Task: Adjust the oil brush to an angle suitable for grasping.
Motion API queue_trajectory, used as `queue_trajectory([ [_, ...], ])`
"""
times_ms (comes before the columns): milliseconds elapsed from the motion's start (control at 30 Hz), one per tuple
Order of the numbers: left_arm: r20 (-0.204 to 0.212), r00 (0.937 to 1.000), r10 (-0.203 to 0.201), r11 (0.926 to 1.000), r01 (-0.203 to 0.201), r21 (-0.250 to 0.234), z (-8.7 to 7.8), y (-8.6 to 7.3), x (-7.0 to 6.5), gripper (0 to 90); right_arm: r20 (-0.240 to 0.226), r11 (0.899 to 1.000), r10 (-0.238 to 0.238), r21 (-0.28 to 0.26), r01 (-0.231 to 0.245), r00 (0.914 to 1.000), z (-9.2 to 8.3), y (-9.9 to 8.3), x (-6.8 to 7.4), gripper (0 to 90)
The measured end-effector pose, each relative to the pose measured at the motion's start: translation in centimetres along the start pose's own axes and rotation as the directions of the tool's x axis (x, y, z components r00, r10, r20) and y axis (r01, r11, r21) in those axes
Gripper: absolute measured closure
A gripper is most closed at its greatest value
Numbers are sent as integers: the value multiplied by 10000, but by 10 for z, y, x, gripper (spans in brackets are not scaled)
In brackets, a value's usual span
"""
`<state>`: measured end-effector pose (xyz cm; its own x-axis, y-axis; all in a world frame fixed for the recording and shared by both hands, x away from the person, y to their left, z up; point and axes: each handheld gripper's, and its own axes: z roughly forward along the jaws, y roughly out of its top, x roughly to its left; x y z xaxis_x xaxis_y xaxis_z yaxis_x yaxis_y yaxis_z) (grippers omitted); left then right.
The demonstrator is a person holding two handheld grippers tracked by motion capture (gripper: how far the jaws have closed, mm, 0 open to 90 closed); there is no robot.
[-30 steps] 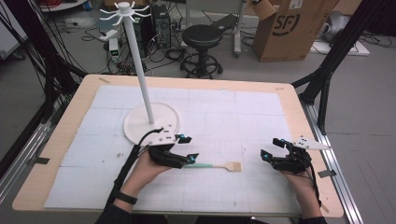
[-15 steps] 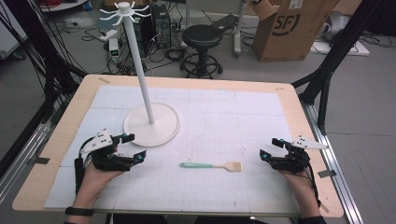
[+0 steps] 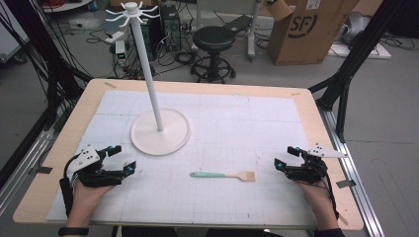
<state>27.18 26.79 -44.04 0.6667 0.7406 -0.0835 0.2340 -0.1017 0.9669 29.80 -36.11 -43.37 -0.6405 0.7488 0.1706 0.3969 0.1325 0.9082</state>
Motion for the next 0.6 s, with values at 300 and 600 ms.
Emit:
queue_trajectory([
  [300,-361,9992,163,9994,-173,-294,-4,-9,2,159,34,9999,95,-64,-95,9999,0,0,1,163],
  [600,-291,9995,148,9986,-162,-499,-6,-10,2,165,13,10000,39,-58,-39,10000,0,1,2,163],
])
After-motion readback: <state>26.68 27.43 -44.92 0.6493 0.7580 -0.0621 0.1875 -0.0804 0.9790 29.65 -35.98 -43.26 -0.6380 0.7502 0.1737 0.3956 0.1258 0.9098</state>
